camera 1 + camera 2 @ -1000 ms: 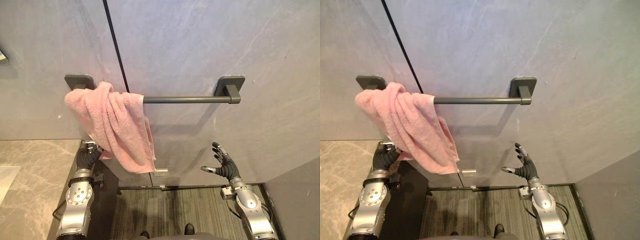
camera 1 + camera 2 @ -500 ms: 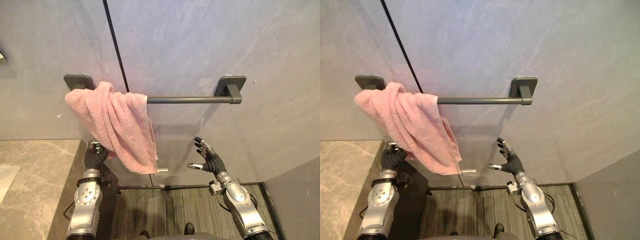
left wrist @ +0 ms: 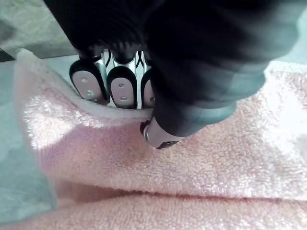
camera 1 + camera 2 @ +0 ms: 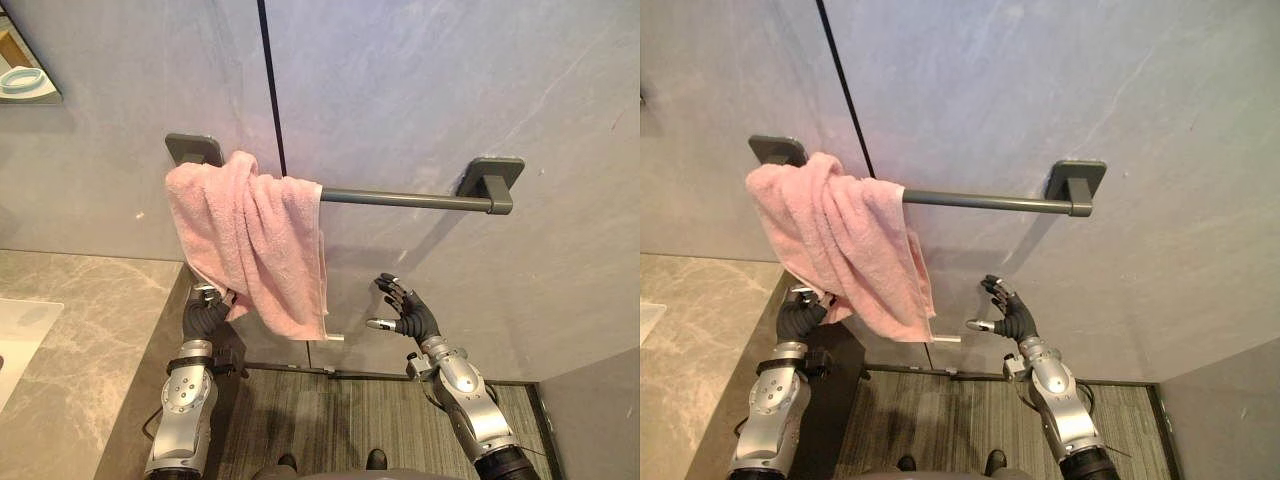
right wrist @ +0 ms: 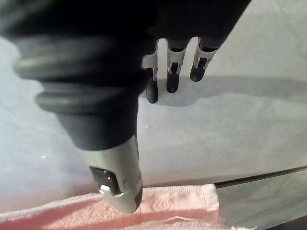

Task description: Organize washtable

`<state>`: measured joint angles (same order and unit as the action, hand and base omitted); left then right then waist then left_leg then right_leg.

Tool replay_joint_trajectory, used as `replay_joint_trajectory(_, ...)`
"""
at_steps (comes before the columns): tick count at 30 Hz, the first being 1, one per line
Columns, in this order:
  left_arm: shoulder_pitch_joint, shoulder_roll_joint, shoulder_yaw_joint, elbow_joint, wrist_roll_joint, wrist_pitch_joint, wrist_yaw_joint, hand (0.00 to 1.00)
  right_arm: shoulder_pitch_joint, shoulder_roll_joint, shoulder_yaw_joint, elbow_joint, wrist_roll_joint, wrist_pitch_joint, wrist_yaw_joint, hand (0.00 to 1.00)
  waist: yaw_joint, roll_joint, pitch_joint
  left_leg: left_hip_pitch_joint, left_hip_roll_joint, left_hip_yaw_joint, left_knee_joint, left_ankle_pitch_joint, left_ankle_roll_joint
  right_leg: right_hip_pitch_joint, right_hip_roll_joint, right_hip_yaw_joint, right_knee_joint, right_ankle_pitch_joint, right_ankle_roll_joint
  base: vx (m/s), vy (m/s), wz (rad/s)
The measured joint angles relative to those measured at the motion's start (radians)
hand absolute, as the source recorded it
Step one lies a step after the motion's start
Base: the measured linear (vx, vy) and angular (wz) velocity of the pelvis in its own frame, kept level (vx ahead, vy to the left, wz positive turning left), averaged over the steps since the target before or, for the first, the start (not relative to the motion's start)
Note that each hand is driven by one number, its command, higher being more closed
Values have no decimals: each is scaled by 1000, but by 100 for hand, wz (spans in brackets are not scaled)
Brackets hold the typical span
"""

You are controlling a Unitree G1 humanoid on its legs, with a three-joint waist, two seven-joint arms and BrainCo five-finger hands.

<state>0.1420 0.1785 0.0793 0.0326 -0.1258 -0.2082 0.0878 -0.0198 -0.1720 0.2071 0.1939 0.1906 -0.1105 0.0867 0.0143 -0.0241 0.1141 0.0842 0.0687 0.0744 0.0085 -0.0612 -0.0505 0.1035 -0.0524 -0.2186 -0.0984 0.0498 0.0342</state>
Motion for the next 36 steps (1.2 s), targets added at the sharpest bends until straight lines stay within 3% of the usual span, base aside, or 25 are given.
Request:
replay_joint_trajectory(13,0,-9,-13,0,-20,-10,0,100,-119,43,84,67,0,0,-8,0,6,-22,0,-11,0,-11,5,0,0,5,0,-9,0,0,0,-21,-1,1)
replay_joint_trajectory(33,0,-7,-47,-1,-41,-15,0,100,-228,84,161,99,8,1,-22,0,50,-23,0,-26,1,-33,7,4,-3,-3,1,-26,7,-4,-4,-16,0,3)
replay_joint_trajectory(34,0,-7,-50,-1,-41,-15,0,100,-230,84,165,99,8,1,-23,100,54,-23,0,-27,1,-34,7,4,-3,-3,1,-27,7,-4,-4,0,0,0)
replay_joint_trajectory(36,0,-7,-51,-1,-41,-15,1,100,-234,86,167,99,8,1,-23,100,55,-23,0,-27,1,-34,7,5,-4,-4,1,-27,7,-4,-4,0,0,0)
